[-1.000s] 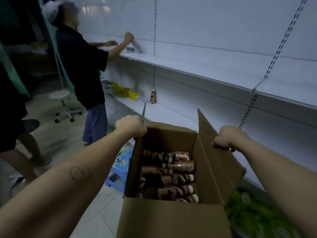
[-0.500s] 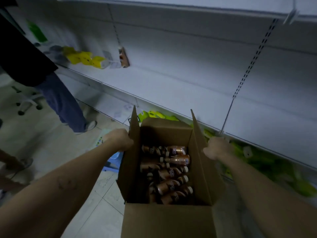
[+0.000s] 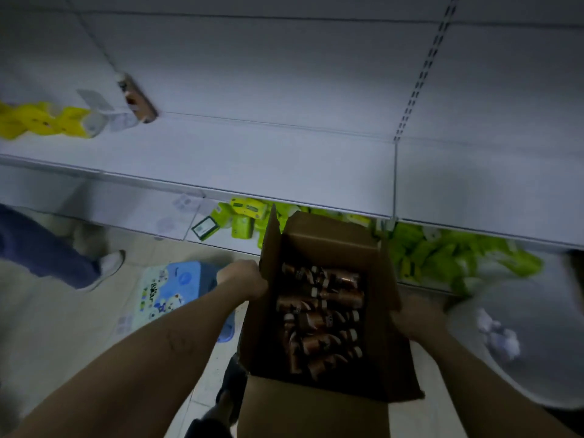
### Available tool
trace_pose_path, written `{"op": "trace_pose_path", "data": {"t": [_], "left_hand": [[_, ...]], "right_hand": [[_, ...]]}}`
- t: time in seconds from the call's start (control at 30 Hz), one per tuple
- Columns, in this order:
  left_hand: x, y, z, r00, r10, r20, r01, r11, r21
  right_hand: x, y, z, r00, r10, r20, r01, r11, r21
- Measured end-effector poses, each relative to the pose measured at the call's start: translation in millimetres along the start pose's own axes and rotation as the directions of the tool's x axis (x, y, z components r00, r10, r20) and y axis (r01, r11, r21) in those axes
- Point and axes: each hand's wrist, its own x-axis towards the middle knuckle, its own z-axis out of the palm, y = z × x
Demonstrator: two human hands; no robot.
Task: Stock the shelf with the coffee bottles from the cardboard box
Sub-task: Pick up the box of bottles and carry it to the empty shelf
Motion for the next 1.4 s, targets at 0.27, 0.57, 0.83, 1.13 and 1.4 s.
{"op": "trace_pose_path", "data": {"t": [0.27,0.57,0.83,1.13,1.4], "left_hand": [[73,-12,7,0.918,0.393,0.062,-0.396,0.916,0.065],[29,41,-21,0.67,0.736,0.102,-0.736,0.638,0.227],[-53,84,5,0.471,0.861,0.194,-0.848,0.38,0.37],[-61,114,62,0.349,0.86,0.373,-0.896,0.189,0.402],[11,181,168,0.195,0.832,0.52,-0.904,-0.053,0.423]], "right_hand": [[-70,-32,54,0.869,0.484,0.102,-0.491,0.82,0.293],[-178,-75,95,0.597,0.789,0.147,-0.734,0.463,0.497],[-261,-79,166,0.418,0.881,0.221,-0.745,0.194,0.638],[-275,-104,245,0.179,0.93,0.32,-0.699,-0.109,0.707],[-191,-103,318,0.058,0.841,0.537,-0.689,-0.356,0.632]]}}
